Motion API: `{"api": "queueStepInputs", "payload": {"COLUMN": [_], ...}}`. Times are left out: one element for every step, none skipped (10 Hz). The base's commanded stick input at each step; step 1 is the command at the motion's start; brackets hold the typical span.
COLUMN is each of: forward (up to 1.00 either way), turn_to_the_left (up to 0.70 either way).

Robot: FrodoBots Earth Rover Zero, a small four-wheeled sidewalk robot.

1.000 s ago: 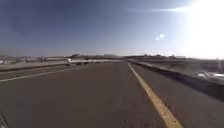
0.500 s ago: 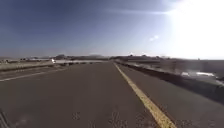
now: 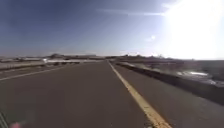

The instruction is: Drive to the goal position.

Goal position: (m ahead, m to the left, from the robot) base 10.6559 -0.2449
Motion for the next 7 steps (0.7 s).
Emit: {"api": "queueStepInputs", "payload": {"forward": [0.7,0.7,0.7,0.7,0.7,0.7,0.7], "turn_to_the_left": [0.0,0.0,0.0,0.0,0.0,0.09,0.2]}}
